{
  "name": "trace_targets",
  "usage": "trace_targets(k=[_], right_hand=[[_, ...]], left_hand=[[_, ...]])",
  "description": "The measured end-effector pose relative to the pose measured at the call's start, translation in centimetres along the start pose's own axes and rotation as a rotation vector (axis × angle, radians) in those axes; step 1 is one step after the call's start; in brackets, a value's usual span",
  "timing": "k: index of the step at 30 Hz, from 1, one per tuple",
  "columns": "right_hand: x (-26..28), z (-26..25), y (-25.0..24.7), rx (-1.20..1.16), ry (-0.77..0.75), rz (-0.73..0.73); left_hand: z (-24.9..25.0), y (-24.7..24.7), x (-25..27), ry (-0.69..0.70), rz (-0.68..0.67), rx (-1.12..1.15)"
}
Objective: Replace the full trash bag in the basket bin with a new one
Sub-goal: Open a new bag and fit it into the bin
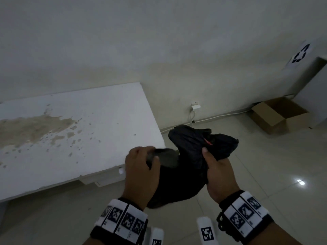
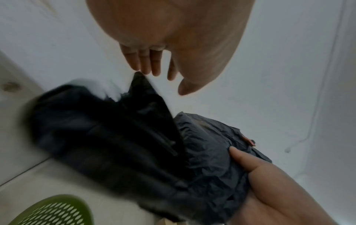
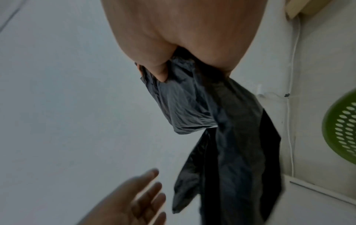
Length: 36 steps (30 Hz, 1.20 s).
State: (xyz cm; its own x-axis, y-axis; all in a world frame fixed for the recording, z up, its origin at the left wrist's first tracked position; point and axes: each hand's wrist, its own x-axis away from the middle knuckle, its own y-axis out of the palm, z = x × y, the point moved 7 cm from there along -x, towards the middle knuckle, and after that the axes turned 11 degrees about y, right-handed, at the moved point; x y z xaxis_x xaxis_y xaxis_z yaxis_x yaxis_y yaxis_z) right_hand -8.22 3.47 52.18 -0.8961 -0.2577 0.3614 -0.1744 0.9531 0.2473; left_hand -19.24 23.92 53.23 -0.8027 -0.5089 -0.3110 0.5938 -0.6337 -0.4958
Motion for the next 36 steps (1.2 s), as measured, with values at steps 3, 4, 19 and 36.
trace_targets(k=[3,4,19,36], right_hand=[[-0.6,-2.1,-2.5,0.057,-0.040,-0.032],[-0.7,-2.9,-3.1,0.088,-0.064,-0.057],[-3.1,-5.5,-9.7,0.278,-0.059,-0.361],[-7.4,-17.5,-9.2,1.026,-0.645,0.029]], left_hand=[[5.2,4.3,-0.5,0.033,-0.076,0.174],[6.5,5.9,-0.5,0.004,-0.125,0.253],[9.8,12.7,-2.2,-0.232,0.031,0.479],[11.4,16.2,-9.4,-0.112,0.048,0.612]])
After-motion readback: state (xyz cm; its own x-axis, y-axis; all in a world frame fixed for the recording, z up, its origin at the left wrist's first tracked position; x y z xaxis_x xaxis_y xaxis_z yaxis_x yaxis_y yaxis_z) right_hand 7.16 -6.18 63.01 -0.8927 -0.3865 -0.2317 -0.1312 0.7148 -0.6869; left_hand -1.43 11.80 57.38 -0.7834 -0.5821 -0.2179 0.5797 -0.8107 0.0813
